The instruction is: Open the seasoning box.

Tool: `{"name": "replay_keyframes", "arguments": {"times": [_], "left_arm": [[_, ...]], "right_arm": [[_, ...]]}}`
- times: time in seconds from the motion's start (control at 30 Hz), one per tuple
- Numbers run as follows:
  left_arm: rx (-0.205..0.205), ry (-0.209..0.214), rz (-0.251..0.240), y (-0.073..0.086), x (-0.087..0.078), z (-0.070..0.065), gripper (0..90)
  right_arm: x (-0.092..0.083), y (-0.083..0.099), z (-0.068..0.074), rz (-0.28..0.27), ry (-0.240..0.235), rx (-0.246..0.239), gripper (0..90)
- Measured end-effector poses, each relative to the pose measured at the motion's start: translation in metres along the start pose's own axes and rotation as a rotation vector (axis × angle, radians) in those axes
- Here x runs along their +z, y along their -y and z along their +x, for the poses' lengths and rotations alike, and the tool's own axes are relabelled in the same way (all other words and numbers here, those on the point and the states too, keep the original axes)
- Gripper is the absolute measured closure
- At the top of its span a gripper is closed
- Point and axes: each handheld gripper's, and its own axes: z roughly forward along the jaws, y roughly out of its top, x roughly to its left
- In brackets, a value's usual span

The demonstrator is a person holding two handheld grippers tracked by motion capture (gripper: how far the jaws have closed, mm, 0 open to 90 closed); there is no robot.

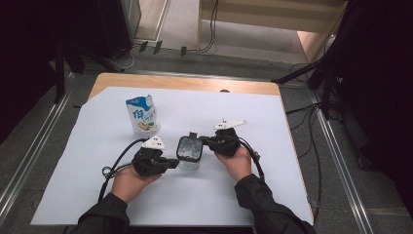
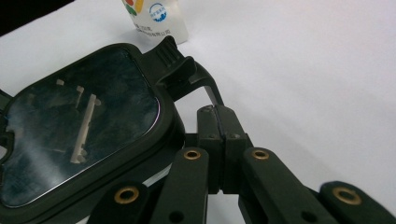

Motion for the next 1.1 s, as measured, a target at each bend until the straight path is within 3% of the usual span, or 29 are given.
{"name": "replay_keyframes", "arguments": {"times": [0.43, 0.6, 0.93, 1.1], "left_arm": [[-0.007, 0.005, 0.013, -0.002, 0.002, 0.005, 90.0], [0.004, 0.004, 0.019, -0.005, 0.004, 0.006, 90.0], [-0.015, 0.008, 0.029, -0.007, -0.001, 0.019, 89.5], [-0.037, -0.031, 0.03, -0.006, -0.007, 0.034, 89.2]], "right_arm": [[-0.004, 0.004, 0.003, 0.016, 0.012, 0.007, 90.0], [-0.005, 0.006, 0.01, 0.027, 0.012, -0.017, 90.0], [-0.01, 0.011, 0.015, 0.023, 0.012, -0.009, 90.0], [-0.008, 0.014, 0.019, 0.015, -0.028, 0.029, 90.0]]}}
